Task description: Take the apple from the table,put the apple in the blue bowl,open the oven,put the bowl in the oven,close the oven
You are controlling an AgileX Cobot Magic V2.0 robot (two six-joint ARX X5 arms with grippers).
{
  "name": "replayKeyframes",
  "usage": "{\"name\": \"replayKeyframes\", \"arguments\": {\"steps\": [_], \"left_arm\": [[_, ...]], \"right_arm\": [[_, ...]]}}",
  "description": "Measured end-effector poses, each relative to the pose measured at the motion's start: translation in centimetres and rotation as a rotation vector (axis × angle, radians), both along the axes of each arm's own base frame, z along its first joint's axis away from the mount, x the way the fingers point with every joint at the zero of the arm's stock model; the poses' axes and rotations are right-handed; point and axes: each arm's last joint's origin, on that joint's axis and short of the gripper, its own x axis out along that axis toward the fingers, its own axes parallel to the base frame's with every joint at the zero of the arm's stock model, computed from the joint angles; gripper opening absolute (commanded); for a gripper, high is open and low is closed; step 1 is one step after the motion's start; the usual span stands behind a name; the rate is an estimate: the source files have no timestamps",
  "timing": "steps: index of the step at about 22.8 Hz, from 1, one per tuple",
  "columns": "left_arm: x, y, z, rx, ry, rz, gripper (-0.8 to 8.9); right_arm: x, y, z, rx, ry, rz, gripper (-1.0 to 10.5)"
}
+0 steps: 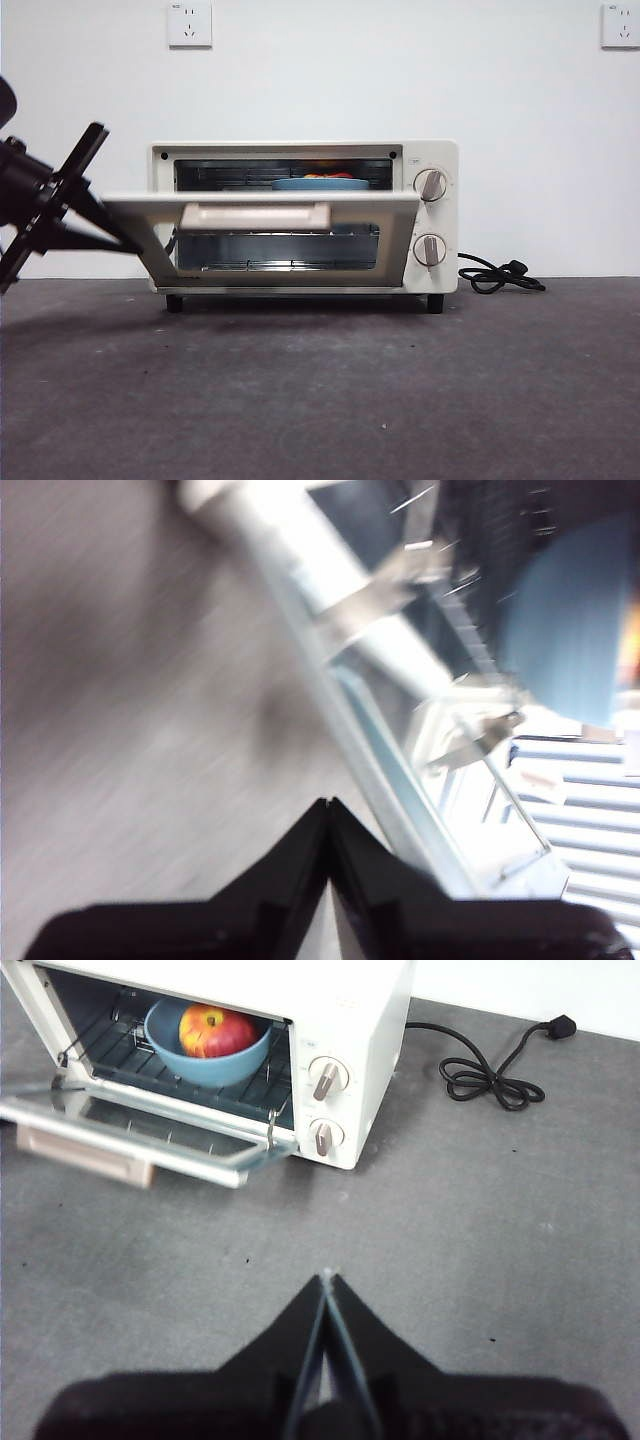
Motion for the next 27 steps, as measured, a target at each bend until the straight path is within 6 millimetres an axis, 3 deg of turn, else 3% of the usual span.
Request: {"name": "replayKeyframes", "arguments": {"steps": [14, 17, 23, 27], "left_arm": [[3.4, -0.3, 6.5, -0.013, -0.181, 0.034, -0.08], [3.5, -0.3, 6.8, -0.028, -0.185, 0.015, -0.08], [2.2, -0.5, 7.2, -0.030, -0.149, -0.068, -0.07], [-1.5, -0.3, 10.1, 0.191, -0.219, -0.102, -0.07]], "right_arm": [[-0.1, -0.1, -0.2, -0.016, 0.022, 0.000, -0.1], [-0.1, -0.1, -0.3, -0.015, 0.027, -0.002, -0.1], [-0.5, -0.6, -0.9, -0.094, 0.072, -0.064, 0.0], [-1.7, -1.8, -0.9, -0.154, 0.059, -0.137, 0.0]]}}
